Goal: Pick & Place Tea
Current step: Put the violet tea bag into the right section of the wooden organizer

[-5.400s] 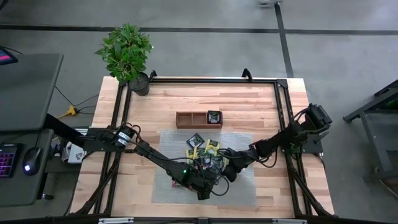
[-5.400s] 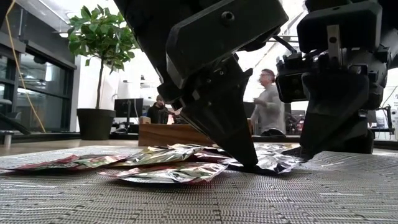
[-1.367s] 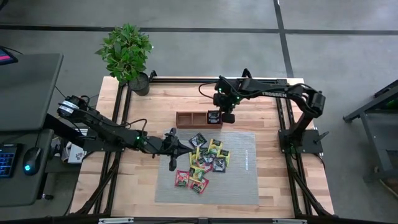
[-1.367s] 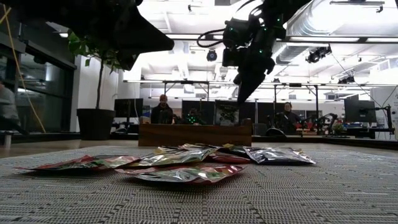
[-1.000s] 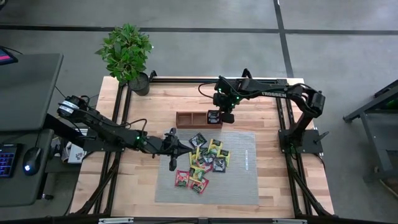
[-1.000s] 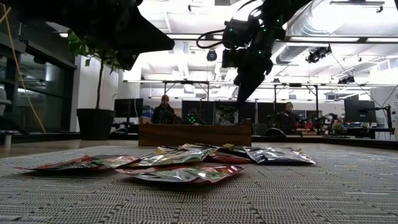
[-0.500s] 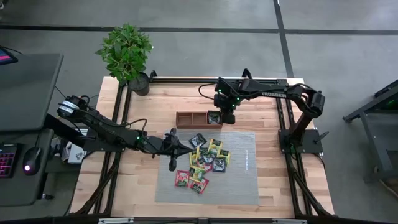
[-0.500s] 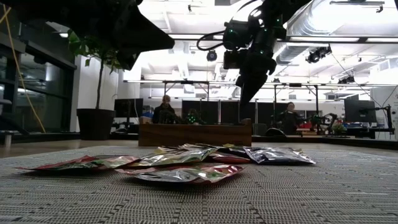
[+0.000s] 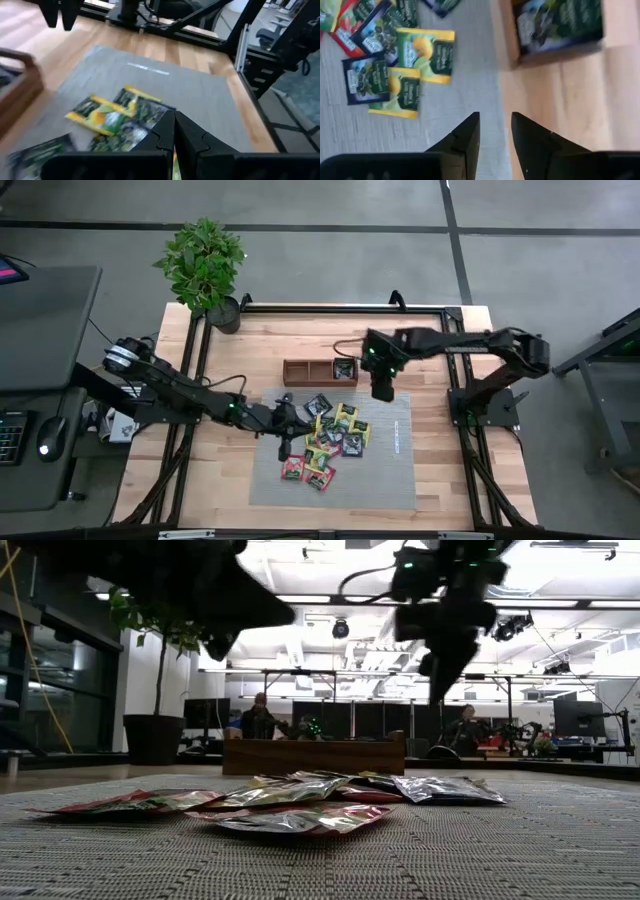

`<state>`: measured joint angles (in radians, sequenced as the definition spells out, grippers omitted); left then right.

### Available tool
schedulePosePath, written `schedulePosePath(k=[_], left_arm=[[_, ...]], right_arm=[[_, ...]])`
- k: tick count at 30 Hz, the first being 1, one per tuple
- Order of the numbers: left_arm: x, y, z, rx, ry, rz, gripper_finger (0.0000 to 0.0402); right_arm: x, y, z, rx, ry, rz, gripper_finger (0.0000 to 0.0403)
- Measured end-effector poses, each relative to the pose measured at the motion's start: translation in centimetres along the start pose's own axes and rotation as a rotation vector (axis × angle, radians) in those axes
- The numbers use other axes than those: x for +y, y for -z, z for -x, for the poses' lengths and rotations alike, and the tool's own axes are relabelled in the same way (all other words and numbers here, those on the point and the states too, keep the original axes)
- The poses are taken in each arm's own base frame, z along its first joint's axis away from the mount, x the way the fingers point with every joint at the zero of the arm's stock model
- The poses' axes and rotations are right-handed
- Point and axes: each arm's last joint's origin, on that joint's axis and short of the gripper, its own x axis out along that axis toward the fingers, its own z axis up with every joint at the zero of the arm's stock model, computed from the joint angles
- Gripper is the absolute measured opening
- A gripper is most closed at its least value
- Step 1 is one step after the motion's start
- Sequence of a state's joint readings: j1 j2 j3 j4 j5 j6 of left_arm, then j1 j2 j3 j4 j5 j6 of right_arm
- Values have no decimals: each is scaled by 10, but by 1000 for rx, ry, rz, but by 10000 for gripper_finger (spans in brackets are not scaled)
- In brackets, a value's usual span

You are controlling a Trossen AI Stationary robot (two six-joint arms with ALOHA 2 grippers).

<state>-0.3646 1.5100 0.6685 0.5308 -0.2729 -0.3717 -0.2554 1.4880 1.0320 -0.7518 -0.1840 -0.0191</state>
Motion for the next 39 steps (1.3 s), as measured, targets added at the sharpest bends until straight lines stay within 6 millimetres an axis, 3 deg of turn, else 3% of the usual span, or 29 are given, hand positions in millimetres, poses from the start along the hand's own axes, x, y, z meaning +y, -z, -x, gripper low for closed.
schedulePosePath(k=[3,10,19,24,29,34,39], left_arm=[[-4,5,-19,42,-11,-8,1],[-17,-3,-68,59,66,-1,1],[-24,-7,-123,143,115,27,1],[-24,-9,-125,228,82,40,1],[-18,3,-123,315,31,19,1],[-20,1,-123,315,73,25,1],[-17,14,-129,347,61,23,1]], right_arm=[[13,19,-6,-101,-44,-48,96],[36,56,-19,-219,-140,-137,80],[61,78,-41,-235,-279,-229,83],[66,91,-52,-261,-356,-409,101],[68,104,-61,-336,-420,-545,141],[72,110,-63,-370,-464,-619,187],[78,112,-64,-374,-453,-654,214]])
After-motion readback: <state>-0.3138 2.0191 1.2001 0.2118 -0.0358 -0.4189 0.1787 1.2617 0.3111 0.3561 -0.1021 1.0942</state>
